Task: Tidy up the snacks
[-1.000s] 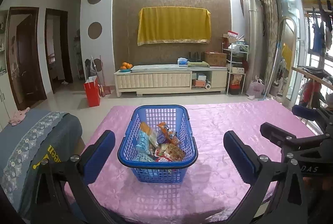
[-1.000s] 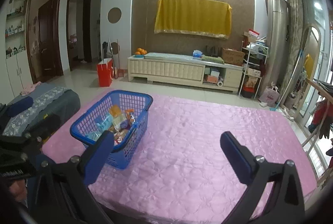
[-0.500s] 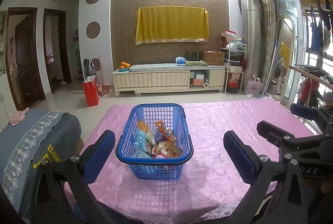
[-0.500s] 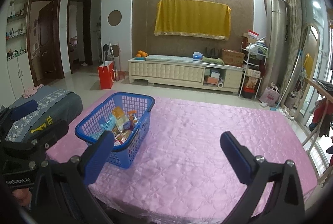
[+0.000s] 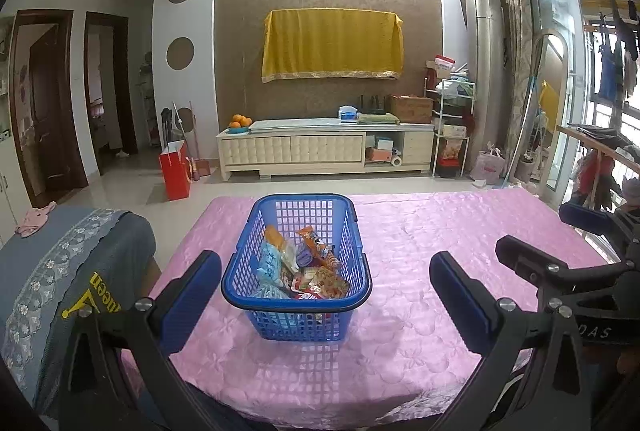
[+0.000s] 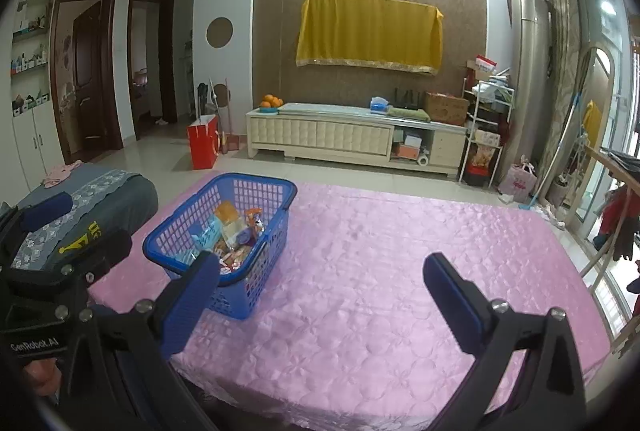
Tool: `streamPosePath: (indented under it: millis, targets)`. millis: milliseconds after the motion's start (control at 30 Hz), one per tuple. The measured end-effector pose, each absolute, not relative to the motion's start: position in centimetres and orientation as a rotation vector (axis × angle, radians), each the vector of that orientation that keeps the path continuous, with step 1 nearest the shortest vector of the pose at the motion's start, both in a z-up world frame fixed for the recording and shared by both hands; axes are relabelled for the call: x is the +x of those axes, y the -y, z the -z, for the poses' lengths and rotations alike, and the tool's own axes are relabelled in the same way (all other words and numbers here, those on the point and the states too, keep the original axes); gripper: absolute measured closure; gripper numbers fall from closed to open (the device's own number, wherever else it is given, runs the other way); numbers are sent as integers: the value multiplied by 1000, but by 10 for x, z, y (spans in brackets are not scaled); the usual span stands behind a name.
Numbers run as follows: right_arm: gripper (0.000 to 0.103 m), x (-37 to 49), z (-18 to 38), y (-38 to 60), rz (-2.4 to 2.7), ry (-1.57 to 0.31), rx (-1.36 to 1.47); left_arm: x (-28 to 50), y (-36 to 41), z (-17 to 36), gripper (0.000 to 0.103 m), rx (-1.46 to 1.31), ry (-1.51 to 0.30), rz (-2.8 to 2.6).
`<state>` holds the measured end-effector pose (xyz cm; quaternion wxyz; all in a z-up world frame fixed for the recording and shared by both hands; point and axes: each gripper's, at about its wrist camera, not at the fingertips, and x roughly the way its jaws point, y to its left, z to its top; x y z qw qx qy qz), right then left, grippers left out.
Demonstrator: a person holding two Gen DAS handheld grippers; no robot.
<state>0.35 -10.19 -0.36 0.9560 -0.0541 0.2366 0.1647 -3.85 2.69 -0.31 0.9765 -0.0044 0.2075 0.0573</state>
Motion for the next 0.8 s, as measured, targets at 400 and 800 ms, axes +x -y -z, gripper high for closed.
streamPosePath:
  millis: [400, 800]
  targets:
    - [0, 3, 4, 106, -329, -482, -101, -38, -23, 2, 0, -13, -427, -110]
    - [0, -1, 1, 109, -327, -476, -94, -37, -27, 1, 0, -15, -432, -104]
